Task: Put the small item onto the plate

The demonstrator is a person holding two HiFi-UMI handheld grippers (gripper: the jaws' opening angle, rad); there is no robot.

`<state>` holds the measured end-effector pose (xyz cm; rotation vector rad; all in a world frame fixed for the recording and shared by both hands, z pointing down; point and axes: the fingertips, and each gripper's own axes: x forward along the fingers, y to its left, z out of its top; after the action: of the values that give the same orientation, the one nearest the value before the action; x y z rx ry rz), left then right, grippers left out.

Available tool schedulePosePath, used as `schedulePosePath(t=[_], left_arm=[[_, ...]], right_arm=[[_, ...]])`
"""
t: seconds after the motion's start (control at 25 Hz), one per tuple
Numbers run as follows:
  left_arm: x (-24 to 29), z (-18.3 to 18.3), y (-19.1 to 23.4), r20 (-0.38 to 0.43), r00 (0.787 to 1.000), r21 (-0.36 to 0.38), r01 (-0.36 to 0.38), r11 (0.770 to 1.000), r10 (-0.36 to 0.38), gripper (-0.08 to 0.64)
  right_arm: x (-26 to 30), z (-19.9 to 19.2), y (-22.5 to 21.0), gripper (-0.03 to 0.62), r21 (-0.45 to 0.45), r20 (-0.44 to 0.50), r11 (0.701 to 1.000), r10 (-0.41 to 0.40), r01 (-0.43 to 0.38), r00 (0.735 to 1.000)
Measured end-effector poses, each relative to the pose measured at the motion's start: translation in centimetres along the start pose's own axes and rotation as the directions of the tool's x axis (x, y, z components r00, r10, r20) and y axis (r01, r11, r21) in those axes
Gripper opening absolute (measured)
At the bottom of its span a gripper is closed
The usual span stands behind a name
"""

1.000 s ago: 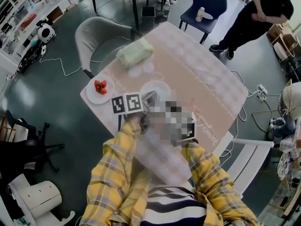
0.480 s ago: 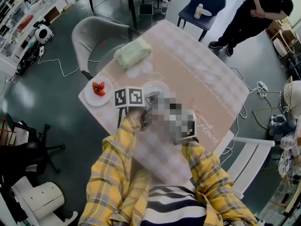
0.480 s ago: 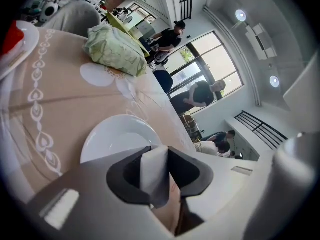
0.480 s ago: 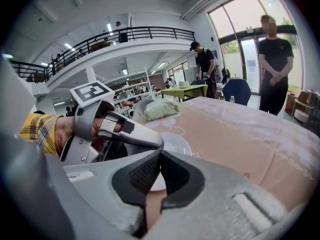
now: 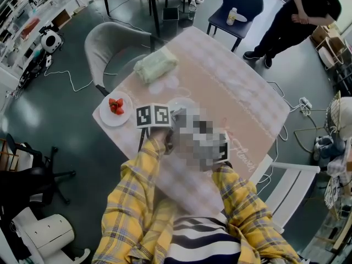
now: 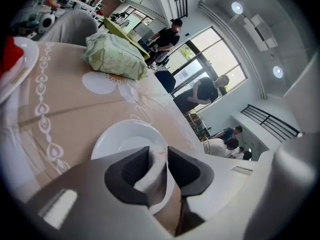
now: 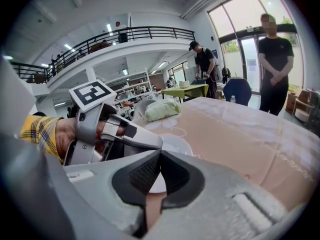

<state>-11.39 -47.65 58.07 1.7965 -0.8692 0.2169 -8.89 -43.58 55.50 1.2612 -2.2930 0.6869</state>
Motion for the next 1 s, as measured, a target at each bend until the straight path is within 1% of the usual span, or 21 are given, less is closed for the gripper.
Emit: schedulePosePath(t=[0.08,0.16,0.2,0.36,0.4,0.48,0.56,0.68,0.84,0.92,0.96,1.0], left_arm=[[-0.2,-0.1,0.2,0.0,0.999,0.061,-0.038,0.997,0.038,0.125],[-0.3,-0.2,0.1,0.002,0.998,0.122,-0.069,0.99,0.069,0.139],[-0.4,-0.1,0.1,0.005,0.997,0.148,-0.081,0.986,0.082,0.157],[-0.4,0.1,0.3,0.034,0.99,0.254,-0.143,0.957,0.139,0.24],[-0.5,0.2,0.2,0.049,0.988,0.272,-0.154,0.95,0.146,0.257],[-0.6,0.6,-0.1,0.086,0.986,0.289,-0.162,0.943,0.143,0.272],[-0.6,0.7,-0.2,0.116,0.983,0.305,-0.169,0.937,0.139,0.308],[-0.9,0.5,-0.1,0.16,0.976,0.333,-0.196,0.922,0.15,0.362],[-2.1,0.9,0.1,0.268,0.953,0.307,-0.221,0.926,0.139,0.37],[-3.0,1.0,0.0,0.313,0.94,0.313,-0.238,0.92,0.136,0.363],[-3.5,1.0,-0.1,0.329,0.935,0.321,-0.245,0.915,0.135,0.33],[-4.1,0.8,-0.2,0.339,0.932,0.33,-0.247,0.911,0.129,0.272]], right_arm=[[-0.1,0.1,0.0,-0.005,0.002,0.001,1.0,0.002,-0.002,1.0],[-0.1,0.1,0.1,-0.005,0.005,0.001,1.0,0.004,-0.004,1.0],[-0.2,0.1,0.2,-0.005,0.006,0.001,1.0,0.007,-0.007,1.0],[-0.2,-0.1,0.7,-0.005,0.007,-0.001,1.0,0.023,-0.023,1.0],[-0.3,-0.2,0.7,-0.005,0.008,-0.001,1.0,0.025,-0.025,1.0],[-0.5,-0.2,0.6,-0.005,0.014,0.0,1.0,0.023,-0.023,1.0],[-0.7,-0.4,0.4,-0.005,0.021,-0.001,1.0,0.02,-0.02,1.0],[-1.0,-0.9,0.3,-0.005,0.031,-0.003,0.999,0.017,-0.017,1.0],[-1.5,-1.2,0.1,-0.005,0.035,0.001,0.999,0.013,-0.013,1.0],[-1.8,-1.4,0.1,-0.005,0.039,0.001,0.999,0.012,-0.012,1.0],[-1.9,-1.6,0.2,-0.005,0.04,0.001,0.999,0.014,-0.014,1.0],[-2.1,-1.7,0.3,-0.005,0.041,0.002,0.999,0.015,-0.015,1.0]])
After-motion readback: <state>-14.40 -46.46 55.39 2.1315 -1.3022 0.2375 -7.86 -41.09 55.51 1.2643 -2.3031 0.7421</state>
